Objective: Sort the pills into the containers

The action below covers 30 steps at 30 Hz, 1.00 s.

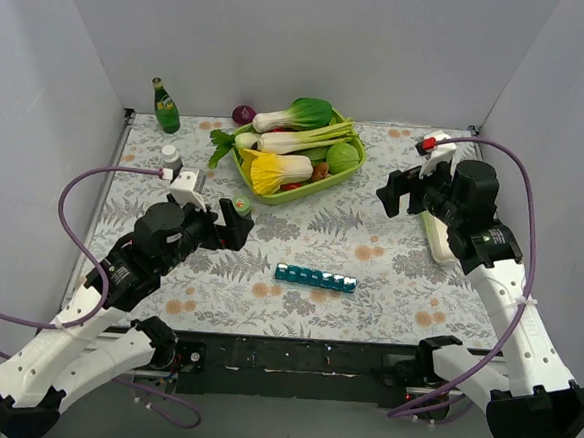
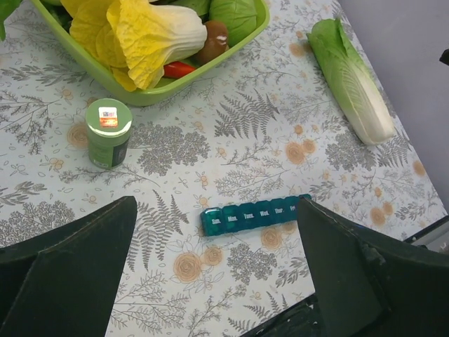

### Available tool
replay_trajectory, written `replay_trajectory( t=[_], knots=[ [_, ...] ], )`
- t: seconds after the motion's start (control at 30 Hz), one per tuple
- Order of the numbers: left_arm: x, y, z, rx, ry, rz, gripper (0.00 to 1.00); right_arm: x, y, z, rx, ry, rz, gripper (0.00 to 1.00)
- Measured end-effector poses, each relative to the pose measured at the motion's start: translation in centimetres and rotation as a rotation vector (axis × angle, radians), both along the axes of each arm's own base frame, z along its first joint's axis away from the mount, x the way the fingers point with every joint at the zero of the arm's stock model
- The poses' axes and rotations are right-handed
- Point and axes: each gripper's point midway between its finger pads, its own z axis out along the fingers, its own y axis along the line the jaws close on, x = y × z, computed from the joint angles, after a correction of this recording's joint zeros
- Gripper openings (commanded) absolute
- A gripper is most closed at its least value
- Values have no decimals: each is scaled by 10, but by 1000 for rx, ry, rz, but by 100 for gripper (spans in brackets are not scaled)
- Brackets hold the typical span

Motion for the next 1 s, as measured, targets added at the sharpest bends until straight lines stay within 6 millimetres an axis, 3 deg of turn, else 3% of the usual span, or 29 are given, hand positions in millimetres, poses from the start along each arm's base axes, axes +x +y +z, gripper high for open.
replay_trajectory(
  t=[0.17,0.33,0.5,0.7,0.87,1.0],
  knots=[
    [4,-1,-19,35,38,11,98,-3,5,-11,-16,14,46,98],
    [6,-3,-35,59,74,8,98,-24,31,-30,-93,-5,332,98],
    [3,-11,-47,49,100,-28,98,-63,54,-75,-161,-27,662,98],
    [-6,-30,-76,33,191,-119,98,-104,70,-153,-300,-11,906,97],
    [-14,-43,-100,29,265,-186,98,-115,79,-190,-407,-7,1004,95],
    [-17,-50,-108,32,291,-226,96,-119,89,-204,-442,-12,1047,90]
  ],
)
